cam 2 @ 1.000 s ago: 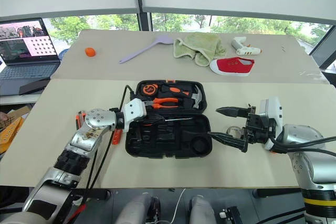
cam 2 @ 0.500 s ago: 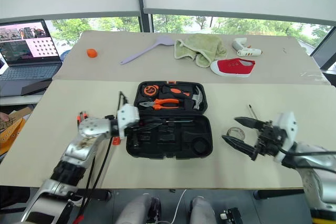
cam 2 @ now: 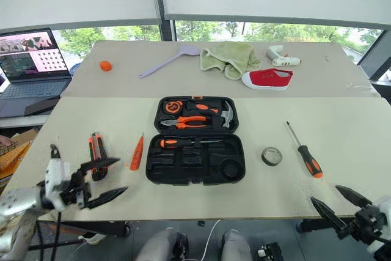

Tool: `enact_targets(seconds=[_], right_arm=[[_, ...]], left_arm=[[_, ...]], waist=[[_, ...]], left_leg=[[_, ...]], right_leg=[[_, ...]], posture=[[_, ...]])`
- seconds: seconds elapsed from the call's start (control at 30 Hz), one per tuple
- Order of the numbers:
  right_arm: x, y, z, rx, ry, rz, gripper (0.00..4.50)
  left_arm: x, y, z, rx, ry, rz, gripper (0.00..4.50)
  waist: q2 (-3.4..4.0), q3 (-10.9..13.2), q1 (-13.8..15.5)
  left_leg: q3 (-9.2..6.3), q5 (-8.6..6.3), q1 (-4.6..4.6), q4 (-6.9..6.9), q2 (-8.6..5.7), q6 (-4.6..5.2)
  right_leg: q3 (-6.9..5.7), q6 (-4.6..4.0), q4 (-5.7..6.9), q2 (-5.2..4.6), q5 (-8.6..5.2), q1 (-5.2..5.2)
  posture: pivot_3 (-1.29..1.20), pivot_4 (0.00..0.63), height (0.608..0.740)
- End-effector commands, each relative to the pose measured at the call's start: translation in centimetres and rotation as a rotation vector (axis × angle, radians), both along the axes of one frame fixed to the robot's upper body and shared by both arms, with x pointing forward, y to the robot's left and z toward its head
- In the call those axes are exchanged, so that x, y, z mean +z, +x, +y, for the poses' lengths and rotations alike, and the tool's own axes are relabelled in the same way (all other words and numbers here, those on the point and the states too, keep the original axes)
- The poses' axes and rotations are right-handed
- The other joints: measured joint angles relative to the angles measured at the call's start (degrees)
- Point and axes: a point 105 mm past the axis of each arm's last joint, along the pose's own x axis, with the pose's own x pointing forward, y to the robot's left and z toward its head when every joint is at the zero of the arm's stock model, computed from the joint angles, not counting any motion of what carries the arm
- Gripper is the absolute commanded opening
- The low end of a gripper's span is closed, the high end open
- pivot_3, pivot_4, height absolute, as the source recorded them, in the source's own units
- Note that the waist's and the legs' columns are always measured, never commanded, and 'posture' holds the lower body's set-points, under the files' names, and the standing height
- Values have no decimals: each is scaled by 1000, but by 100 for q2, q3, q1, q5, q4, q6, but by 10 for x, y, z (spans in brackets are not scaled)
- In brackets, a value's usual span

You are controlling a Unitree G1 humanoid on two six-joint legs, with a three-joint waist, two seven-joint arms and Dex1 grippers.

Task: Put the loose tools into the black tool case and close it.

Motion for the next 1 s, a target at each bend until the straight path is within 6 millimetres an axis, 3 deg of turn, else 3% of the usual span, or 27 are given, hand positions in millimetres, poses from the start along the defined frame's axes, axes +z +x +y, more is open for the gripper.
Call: enact_targets(seconds=[0.03, 0.23, 0.4, 0.67, 0.7, 0.77, 0.87, 1.0], right_arm=[[22, 14, -8, -56, -92, -59, 4500], [47, 59, -7, 5, -132, 95, 4500], [41, 85, -6, 12, -169, 327, 4500], [20, 121, -4, 22, -184, 471, 4500], [17, 122, -8, 8, -214, 486, 3991], [15, 123, -14, -12, -245, 508, 3525], [19, 125, -17, -28, -235, 517, 2483], [43, 132, -19, -28, -230, 394, 1148]], left_arm=[[31, -5, -23, -82, -78, -85, 4489], [43, -9, -68, -242, -154, -61, 4489], [44, -13, -88, -358, -138, -55, 4489], [47, -6, -103, -408, -150, -105, 4489], [48, -6, -104, -410, -154, -108, 4500], [47, -7, -106, -410, -157, -109, 4500], [46, -6, -105, -402, -156, -116, 4500], [53, 2, -102, -350, -200, -155, 4500]], waist=[[1, 0, 3], [39, -19, -41], [33, -17, -36], [31, -16, -5], [30, -16, -17], [18, -17, -34], [9, -16, -28], [10, -16, 25]], left_leg=[[0, 1, 0, 1, 0, -1], [9, 2, 15, 2, -4, -1], [6, 35, 3, 1, 9, 43], [3, 35, -22, 6, 7, 47], [4, 35, -25, 8, 5, 48], [5, 35, -20, 9, 5, 48], [5, 34, -16, 11, 6, 49], [2, 33, -20, 15, 4, 50]], right_leg=[[1, -2, 0, -1, 0, 1], [12, -14, 2, 2, 12, 21], [8, -32, 14, 72, 32, 24], [4, -32, 9, 78, 29, 11], [5, -29, 9, 77, 29, 11], [6, -26, 7, 77, 31, 17], [5, -22, 5, 77, 33, 22], [3, -17, 0, 70, 36, 24]], posture=[[0, 150, 740], [0, 150, 740], [0, 150, 740], [0, 150, 740], [0, 150, 740], [0, 150, 740], [0, 150, 740], [0, 150, 740]])
